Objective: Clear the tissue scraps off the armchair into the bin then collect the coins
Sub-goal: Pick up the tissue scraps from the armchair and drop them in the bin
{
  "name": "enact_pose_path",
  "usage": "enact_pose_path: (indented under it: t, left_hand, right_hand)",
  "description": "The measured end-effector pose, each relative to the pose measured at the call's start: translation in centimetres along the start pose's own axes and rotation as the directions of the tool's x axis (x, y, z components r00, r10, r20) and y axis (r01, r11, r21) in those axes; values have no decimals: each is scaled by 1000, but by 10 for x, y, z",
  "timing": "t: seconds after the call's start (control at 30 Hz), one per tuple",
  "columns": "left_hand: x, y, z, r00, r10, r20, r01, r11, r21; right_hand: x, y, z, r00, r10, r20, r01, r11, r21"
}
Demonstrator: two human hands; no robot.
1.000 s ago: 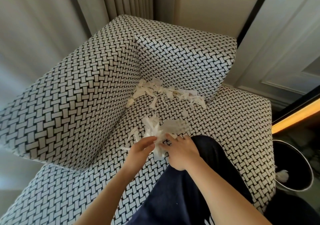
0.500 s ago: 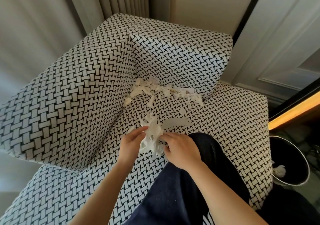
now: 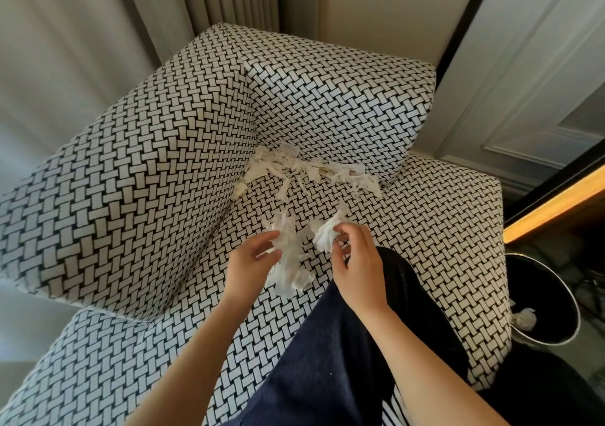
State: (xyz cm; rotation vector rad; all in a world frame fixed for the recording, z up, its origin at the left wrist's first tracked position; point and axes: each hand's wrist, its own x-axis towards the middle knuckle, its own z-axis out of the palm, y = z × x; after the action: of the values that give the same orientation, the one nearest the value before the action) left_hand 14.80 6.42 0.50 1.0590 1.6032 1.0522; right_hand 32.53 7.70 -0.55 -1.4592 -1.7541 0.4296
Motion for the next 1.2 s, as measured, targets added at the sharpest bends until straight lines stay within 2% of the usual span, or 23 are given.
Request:
enact_pose_path:
  t: [0.13, 0.23, 0.43, 0.53, 0.7, 0.8, 0.97, 1.07, 1.2]
  left_hand:
    - [6, -15, 14, 991, 97, 91, -122, 940, 319]
    - [12, -29, 22, 991, 94, 90, -126, 863, 489]
    - [22, -40, 28, 999, -8, 38, -21, 712, 702]
    - [27, -38, 30, 1000, 15, 5, -14, 642, 766]
    - [34, -39, 31, 999, -35, -15, 31, 543, 839]
    - [35, -40, 32, 999, 20, -37, 19, 556, 831]
    - [30, -35, 28, 975, 168, -145, -14, 698, 716]
    - [29, -27, 19, 961, 188, -203, -19, 776, 631]
    - [32, -11, 2, 957, 179, -227, -18, 821, 570]
  right_hand:
    - [1, -1, -3, 998, 54, -19, -53, 998, 42]
    - [0, -1, -4, 998, 66, -4, -66, 997, 40]
    - [0, -2, -5, 999, 45, -14, -44, 999, 20]
    - [0, -3, -6, 998, 63, -2, -63, 998, 22]
    - [0, -2, -5, 998, 61, -4, -61, 998, 13]
    - [1, -2, -5, 997, 75, 4, -75, 997, 8]
    - [1, -3, -5, 996, 86, 8, -86, 996, 26]
    - [0, -3, -6, 995, 101, 9, -102, 994, 48]
    - [1, -2, -6, 993, 113, 24, -115, 990, 87]
